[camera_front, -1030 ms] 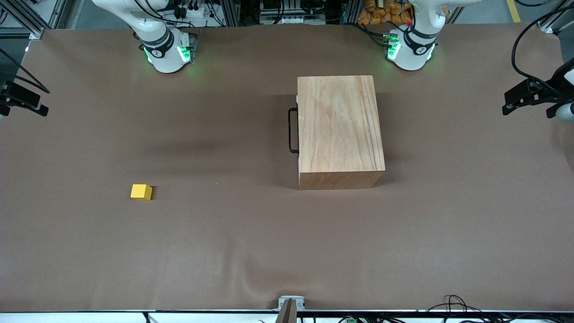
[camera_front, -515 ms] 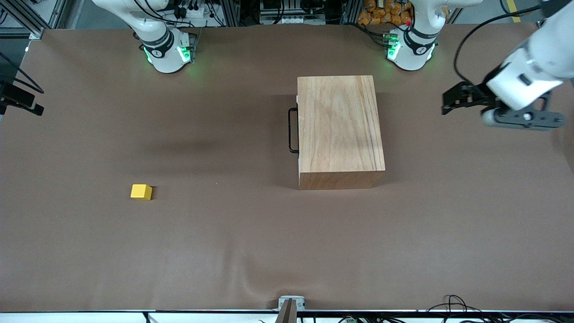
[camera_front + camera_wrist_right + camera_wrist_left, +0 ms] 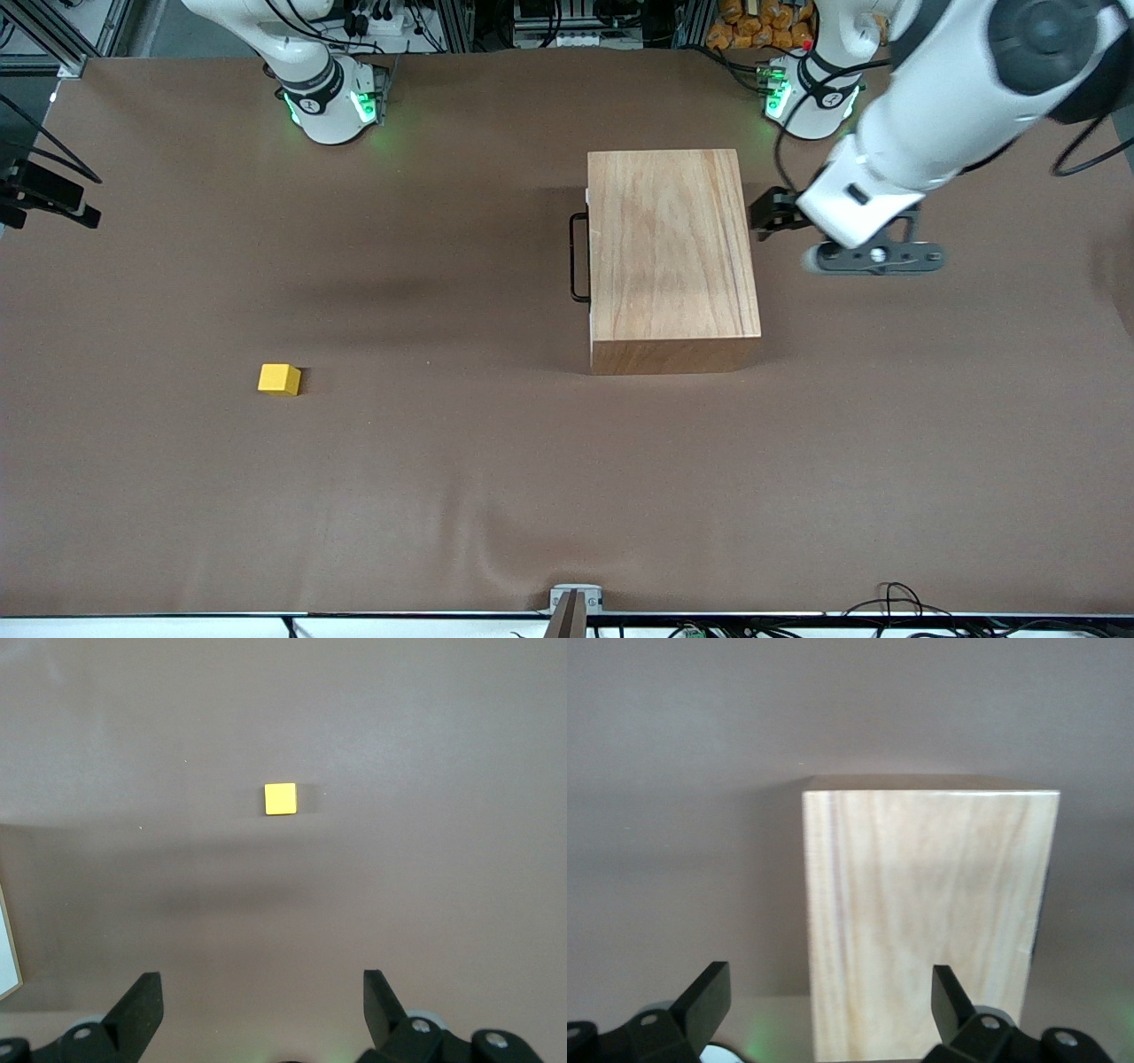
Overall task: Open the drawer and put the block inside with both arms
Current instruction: 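Move the left gripper over the box toward the black drawer handle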
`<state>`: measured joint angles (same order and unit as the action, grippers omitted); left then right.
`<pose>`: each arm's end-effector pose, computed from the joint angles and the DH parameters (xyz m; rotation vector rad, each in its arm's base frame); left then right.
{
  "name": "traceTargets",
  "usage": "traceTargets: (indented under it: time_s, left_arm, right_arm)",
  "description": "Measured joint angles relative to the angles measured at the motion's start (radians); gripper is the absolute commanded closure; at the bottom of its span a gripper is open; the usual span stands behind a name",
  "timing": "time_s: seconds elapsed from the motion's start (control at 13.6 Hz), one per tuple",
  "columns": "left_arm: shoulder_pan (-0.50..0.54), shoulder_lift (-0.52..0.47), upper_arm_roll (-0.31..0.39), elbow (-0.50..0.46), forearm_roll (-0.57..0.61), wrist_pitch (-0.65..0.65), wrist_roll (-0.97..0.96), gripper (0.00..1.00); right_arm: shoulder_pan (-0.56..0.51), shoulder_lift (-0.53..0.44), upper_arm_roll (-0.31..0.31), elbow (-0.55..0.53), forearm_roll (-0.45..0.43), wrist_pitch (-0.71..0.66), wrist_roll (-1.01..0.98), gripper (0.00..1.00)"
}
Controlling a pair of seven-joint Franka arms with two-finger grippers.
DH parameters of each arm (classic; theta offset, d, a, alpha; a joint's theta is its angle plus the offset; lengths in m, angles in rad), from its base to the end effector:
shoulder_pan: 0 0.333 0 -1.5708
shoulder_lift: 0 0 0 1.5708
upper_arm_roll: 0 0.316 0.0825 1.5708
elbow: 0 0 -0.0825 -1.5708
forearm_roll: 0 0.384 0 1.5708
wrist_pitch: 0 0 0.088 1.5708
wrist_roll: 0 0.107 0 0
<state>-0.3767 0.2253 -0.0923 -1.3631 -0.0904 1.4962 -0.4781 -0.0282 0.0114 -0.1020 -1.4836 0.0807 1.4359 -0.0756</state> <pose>0.5460 -0.2807 0.5849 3.0776 0.0121 -0.2030 0.5409 -0.0609 0.6478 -3.0551 0.0705 0.0773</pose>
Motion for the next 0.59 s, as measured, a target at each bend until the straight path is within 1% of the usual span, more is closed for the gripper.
traceTargets:
  time_s: [0.15, 0.59]
  left_arm:
    - [-0.064, 0.039, -0.001, 0.017, 0.000, 0.044, -0.071, 0.00]
    - [-0.269, 0.160, 0.002, 0.024, -0.001, 0.231, -0.396, 0.00]
  right_arm:
    - [0.000, 0.000, 0.000, 0.000, 0.000, 0.000, 0.000, 0.00]
    - [0.001, 0.000, 0.001, 0.000, 0.000, -0.001, -0.001, 0.00]
